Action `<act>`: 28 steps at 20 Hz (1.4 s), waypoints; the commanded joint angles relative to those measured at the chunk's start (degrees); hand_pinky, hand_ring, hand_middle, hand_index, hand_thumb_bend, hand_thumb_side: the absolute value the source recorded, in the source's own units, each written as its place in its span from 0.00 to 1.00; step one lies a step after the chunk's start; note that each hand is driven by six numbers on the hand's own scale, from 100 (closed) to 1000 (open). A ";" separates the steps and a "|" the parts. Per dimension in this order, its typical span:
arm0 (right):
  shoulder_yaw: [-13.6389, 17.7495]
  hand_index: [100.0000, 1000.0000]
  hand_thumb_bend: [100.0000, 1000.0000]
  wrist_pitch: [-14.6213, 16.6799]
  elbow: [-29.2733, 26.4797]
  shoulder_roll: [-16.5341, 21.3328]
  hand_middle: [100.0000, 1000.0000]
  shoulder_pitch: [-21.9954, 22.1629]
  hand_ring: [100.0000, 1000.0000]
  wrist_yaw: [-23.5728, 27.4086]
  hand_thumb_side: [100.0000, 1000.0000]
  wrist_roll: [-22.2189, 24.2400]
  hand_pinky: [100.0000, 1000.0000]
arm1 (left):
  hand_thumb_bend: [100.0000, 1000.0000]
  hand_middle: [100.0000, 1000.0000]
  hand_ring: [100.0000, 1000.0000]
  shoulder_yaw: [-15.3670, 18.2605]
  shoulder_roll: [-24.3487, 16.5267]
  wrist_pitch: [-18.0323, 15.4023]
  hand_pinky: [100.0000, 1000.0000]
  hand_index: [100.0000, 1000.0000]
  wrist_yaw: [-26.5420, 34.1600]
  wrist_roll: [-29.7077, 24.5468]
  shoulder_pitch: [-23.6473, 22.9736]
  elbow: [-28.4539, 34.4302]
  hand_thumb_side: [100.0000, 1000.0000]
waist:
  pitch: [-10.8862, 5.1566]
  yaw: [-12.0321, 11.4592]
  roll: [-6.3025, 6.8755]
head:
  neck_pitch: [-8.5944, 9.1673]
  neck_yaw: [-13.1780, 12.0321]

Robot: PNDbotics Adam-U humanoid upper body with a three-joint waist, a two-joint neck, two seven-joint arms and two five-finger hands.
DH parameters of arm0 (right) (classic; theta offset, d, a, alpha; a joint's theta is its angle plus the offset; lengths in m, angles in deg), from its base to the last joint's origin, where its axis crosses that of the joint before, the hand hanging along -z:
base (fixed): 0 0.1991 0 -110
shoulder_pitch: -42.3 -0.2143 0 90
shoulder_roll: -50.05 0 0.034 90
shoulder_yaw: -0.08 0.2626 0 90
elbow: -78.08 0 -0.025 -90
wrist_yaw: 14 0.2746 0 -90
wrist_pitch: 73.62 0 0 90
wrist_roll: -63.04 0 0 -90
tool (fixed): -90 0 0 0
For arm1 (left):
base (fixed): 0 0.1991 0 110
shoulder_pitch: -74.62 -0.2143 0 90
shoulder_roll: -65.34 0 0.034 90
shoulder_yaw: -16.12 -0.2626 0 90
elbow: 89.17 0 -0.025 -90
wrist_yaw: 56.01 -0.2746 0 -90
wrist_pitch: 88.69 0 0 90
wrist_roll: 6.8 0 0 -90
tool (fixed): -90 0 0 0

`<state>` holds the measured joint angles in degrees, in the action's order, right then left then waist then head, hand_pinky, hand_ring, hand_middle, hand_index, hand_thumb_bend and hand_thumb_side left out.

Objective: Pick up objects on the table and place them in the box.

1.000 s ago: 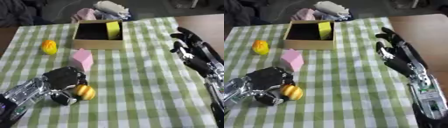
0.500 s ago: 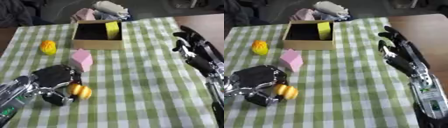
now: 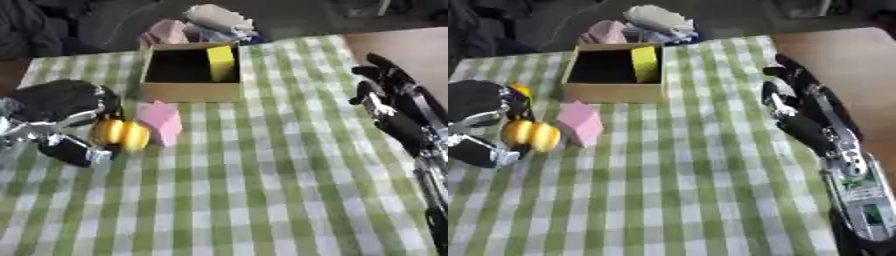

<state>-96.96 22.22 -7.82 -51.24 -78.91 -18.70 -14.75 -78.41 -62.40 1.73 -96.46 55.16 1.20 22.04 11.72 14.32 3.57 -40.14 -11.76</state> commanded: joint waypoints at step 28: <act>-6.52 0.97 0.00 0.67 -2.13 -2.73 0.81 0.73 1.00 1.91 0.41 8.24 0.64 | 0.19 0.65 0.63 -4.73 16.39 2.47 0.73 0.72 -16.81 22.24 24.66 -43.79 0.22 | 0.03 5.13 0.70 | 2.56 -4.72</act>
<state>-103.45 22.78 -8.87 -54.14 -77.45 -17.11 -6.66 -83.27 -44.89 3.86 -112.93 76.57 24.63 -22.36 11.99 19.53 3.80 -38.17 -16.47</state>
